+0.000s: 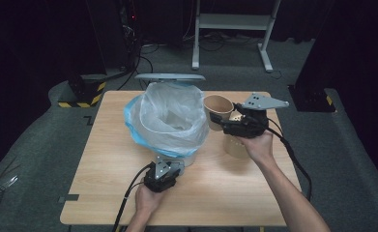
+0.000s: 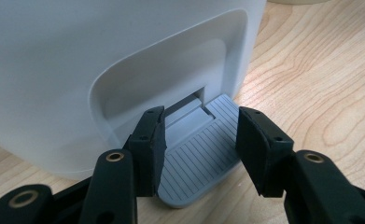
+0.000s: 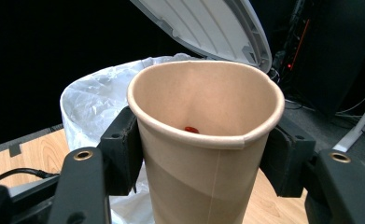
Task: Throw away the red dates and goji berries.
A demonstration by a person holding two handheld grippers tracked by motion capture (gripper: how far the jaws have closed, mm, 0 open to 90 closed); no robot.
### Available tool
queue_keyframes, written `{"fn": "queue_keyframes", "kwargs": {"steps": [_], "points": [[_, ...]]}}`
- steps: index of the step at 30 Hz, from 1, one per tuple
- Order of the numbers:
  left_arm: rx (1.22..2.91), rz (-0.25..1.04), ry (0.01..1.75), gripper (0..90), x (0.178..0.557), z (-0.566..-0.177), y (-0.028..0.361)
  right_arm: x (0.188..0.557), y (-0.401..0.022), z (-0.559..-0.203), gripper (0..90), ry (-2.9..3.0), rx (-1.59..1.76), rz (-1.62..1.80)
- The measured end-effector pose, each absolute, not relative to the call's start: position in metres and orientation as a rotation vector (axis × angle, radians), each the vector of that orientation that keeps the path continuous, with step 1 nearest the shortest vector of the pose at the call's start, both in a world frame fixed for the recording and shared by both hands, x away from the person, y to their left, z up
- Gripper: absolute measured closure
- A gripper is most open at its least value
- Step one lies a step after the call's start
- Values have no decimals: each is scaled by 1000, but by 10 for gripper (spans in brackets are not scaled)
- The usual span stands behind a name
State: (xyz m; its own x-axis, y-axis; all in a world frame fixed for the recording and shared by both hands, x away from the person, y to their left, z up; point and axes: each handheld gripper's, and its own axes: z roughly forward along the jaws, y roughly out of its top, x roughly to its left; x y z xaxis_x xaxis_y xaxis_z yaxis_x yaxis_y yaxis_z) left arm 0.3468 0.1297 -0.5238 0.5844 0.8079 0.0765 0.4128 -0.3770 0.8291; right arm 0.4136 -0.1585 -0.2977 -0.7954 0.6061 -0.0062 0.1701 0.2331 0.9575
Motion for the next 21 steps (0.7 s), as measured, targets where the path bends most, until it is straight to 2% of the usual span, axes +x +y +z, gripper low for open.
{"fn": "queue_keyframes", "kwargs": {"steps": [12, 21], "points": [[2001, 617, 973, 526, 347, -524, 130, 422, -153, -298, 387, 2147, 742, 1620], [1999, 615, 974, 525, 347, -524, 130, 422, -142, -284, 383, 2167, 699, 1582]]}}
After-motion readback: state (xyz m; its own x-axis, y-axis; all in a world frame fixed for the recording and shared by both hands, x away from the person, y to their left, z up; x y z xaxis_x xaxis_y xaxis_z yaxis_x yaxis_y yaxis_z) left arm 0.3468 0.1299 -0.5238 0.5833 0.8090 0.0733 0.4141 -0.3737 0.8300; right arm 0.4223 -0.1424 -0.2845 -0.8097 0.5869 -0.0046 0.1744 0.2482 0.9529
